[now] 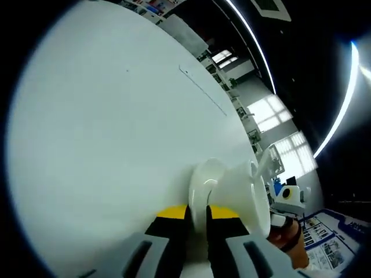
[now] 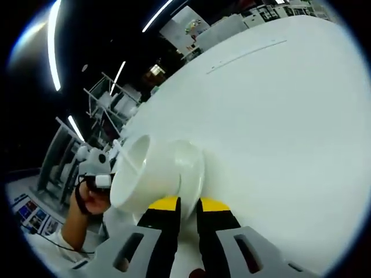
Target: Tidy tabletop coffee trays, cups and spoons，present forward
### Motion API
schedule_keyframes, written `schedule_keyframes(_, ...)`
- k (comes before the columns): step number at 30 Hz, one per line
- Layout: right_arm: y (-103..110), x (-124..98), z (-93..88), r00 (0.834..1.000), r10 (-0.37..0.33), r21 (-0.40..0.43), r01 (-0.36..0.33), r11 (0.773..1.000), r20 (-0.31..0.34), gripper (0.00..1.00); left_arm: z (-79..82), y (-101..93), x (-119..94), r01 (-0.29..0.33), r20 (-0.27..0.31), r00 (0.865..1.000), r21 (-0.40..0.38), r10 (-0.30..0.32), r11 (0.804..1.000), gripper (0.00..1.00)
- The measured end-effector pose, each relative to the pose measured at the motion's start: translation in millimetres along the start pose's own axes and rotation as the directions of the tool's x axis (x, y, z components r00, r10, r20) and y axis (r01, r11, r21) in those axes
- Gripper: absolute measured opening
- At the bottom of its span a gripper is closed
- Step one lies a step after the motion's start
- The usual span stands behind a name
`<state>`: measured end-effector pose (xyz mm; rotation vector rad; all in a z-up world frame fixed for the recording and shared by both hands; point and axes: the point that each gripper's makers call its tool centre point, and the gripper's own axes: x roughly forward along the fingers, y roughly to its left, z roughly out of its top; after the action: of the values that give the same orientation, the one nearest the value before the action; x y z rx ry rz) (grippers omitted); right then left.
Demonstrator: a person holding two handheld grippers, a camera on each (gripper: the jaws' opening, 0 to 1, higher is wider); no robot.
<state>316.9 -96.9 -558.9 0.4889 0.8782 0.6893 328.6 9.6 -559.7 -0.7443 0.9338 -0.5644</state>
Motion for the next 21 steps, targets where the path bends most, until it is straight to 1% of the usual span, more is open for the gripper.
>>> schedule_keyframes(2, -1.5, 0.0, -0.2, 1.0, -0.004, 0.015, 0.004, 1.0, -0.006, 0.11, -0.3, 0.6, -0.5, -0.004, -0.001, 1.0, 0.005, 0.004, 1.0, 0.13)
schedule_keyframes(3, -1.4, 0.2, -0.3, 1.0, -0.007, 0.021, 0.007, 1.0, -0.009, 0.11, -0.7, 3.1, -0.4, -0.015, -0.002, 1.0, -0.001, 0.015, 1.0, 0.1)
schedule_keyframes(4, -1.3, 0.5, -0.1, 1.0, -0.011, 0.024, 0.011, 1.0, -0.015, 0.1, -1.0, 2.3, -0.3, -0.007, -0.004, 1.0, -0.013, 0.007, 1.0, 0.1)
schedule_keyframes(8, -2.6, 0.1, -0.3, 0.998, -0.042, 0.051, 0.044, 0.998, -0.04, 0.09, -1.5, 3.4, -0.4, -0.024, -0.011, 1.0, -0.037, 0.023, 0.999, 0.09)
schedule_keyframes(10, -2.3, -0.3, -0.6, 0.997, -0.059, 0.041, 0.061, 0.997, -0.05, 0.09, -1.5, 3.9, -0.2, -0.032, -0.013, 0.999, -0.055, 0.032, 0.998, 0.09)
schedule_keyframes(11, -3.1, -0.6, -1.0, 0.996, -0.073, 0.052, 0.075, 0.996, -0.055, 0.08, -1.7, 4.3, -0.1, -0.042, -0.015, 0.999, -0.072, 0.041, 0.997, 0.08)
schedule_keyframes(13, -4.1, -1.0, -1.6, 0.995, -0.082, 0.076, 0.086, 0.993, -0.057, 0.08, -1.5, 4.4, 0.1, -0.053, -0.014, 0.999, -0.079, 0.052, 0.995, 0.08)
schedule_keyframes(16, -5.4, -1.2, -1.9, 0.995, -0.081, 0.124, 0.088, 0.988, -0.056, 0.07, -2.6, 4.7, -0.5, -0.066, -0.024, 0.998, -0.097, 0.064, 0.993, 0.08)
schedule_keyframes(21, -5.2, -1.2, -2.5, 0.994, -0.08, 0.148, 0.089, 0.985, -0.07, 0.06, -4.1, 4.2, -2.3, -0.078, -0.044, 0.996, -0.1, 0.074, 0.992, 0.07)
